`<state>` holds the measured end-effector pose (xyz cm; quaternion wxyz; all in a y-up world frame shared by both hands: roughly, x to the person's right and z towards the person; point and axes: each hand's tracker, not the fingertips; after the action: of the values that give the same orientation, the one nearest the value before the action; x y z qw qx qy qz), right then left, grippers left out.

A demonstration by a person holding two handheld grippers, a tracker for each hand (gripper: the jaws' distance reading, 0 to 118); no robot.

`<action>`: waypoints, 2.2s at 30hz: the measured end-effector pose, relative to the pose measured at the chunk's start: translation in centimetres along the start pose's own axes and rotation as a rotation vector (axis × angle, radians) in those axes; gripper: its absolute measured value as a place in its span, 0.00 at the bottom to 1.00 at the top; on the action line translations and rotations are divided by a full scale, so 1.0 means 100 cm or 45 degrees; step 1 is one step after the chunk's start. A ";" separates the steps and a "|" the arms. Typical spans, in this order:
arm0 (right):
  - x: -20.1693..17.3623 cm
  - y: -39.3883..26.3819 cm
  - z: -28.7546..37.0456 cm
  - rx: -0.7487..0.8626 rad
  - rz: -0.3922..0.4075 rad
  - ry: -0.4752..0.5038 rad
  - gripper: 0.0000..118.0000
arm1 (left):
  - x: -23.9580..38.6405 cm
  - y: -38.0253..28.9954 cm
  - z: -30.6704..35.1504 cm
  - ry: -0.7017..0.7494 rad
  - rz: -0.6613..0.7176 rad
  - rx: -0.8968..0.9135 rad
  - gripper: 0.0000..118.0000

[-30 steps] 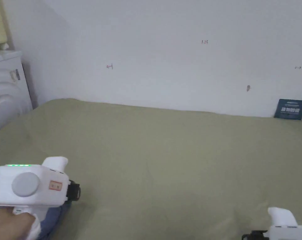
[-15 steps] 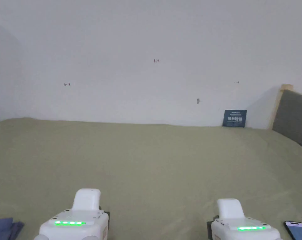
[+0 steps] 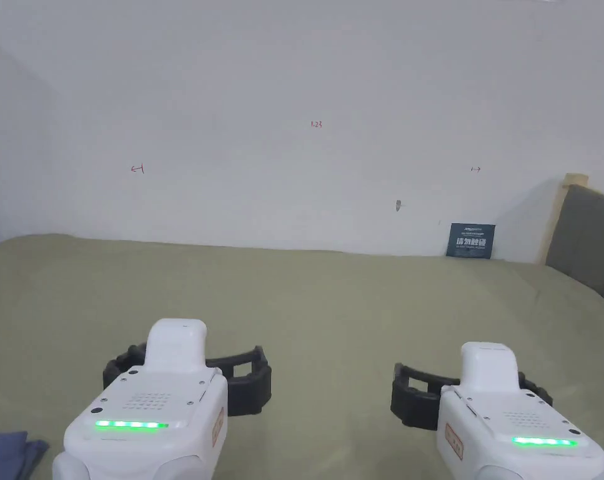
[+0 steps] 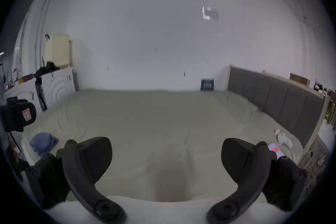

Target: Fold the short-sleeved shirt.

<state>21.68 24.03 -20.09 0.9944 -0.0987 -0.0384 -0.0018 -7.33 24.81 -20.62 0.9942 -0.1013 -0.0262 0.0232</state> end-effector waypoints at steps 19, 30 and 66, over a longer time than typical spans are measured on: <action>-0.005 -0.013 -0.009 0.074 0.070 0.000 1.00 | 0.007 -0.006 -0.001 -0.008 -0.025 -0.017 1.00; 0.005 -0.008 -0.007 0.097 0.046 -0.052 1.00 | -0.001 -0.002 -0.012 0.050 0.050 -0.019 1.00; 0.009 0.000 0.001 0.076 -0.029 0.013 1.00 | -0.014 0.011 -0.002 0.054 0.020 0.000 1.00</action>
<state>22.59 24.06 -19.95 0.9970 -0.0687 -0.0344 -0.0125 -8.73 25.84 -21.07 0.9943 -0.1021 -0.0044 0.0290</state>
